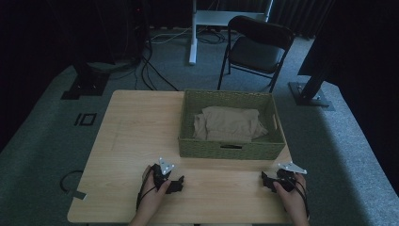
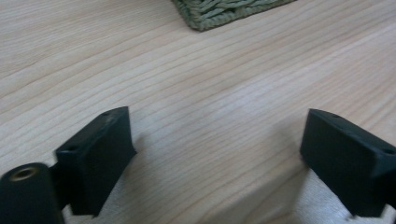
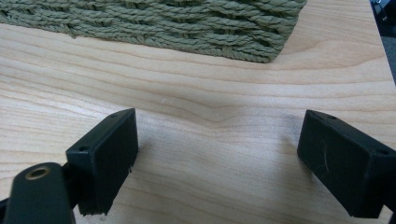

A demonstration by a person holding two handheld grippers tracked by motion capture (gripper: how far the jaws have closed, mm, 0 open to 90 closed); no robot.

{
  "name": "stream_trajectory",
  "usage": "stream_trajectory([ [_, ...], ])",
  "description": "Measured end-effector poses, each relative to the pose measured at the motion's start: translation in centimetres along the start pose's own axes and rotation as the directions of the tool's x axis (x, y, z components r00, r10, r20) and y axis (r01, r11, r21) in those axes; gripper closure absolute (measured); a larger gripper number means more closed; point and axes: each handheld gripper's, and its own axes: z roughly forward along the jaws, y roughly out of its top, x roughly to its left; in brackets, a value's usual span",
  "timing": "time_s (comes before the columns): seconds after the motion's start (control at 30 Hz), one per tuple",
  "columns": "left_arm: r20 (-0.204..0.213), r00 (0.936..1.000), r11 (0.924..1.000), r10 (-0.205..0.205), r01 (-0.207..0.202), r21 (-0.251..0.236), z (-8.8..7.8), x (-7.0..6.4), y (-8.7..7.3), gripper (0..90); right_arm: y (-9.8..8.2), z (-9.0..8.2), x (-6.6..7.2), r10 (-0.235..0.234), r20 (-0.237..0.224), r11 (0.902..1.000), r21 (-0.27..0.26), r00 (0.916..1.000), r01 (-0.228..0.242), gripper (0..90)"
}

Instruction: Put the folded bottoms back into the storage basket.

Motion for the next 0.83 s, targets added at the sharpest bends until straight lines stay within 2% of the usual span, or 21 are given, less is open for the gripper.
stream_trajectory([
  [0.1, -0.044, 0.9981, 0.9988, -0.043, 0.044, 0.020, 0.12, 0.23, 0.04, 2.2, 0.00, 0.00, 0.00, 0.000, 0.000, 1.0000, 0.000, 1.0000, 0.000, 11.9],
  [0.17, -0.078, 0.9938, 0.9966, -0.079, 0.080, 0.018, 0.12, 0.41, 0.04, 2.3, 0.00, 0.00, 0.00, 0.000, 0.000, 1.0000, 0.000, 1.0000, 0.000, 11.9],
  [0.2, -0.078, 0.9938, 0.9966, -0.079, 0.080, 0.018, 0.12, 0.41, 0.04, 2.3, 0.00, 0.00, 0.00, 0.000, 0.000, 1.0000, 0.000, 1.0000, 0.000, 11.9],
  [0.23, -0.105, 0.9887, 0.9939, -0.107, 0.109, 0.016, 0.08, 0.58, 0.00, 2.3, 0.00, 0.00, 0.00, 0.001, -0.001, 1.0000, 0.000, 1.0000, -0.001, 11.9],
  [0.3, -0.120, 0.9851, 0.9919, -0.123, 0.126, 0.015, -0.04, 0.82, -0.13, 2.3, -0.01, 0.01, 0.00, 0.001, -0.001, 1.0000, -0.001, 1.0000, -0.001, 11.9],
  [0.4, -0.134, 0.9815, 0.9902, -0.137, 0.139, 0.011, -0.17, 0.99, -0.28, 2.3, -0.01, 0.01, 0.00, 0.001, -0.001, 1.0000, 0.000, 1.0000, -0.001, 11.9],
  [0.83, -0.143, 0.9785, 0.9885, -0.149, 0.151, 0.007, -0.17, 1.00, -0.30, 2.3, -0.01, 0.01, 0.00, 0.002, -0.001, 1.0000, 0.000, 1.0000, -0.002, 11.9],
])
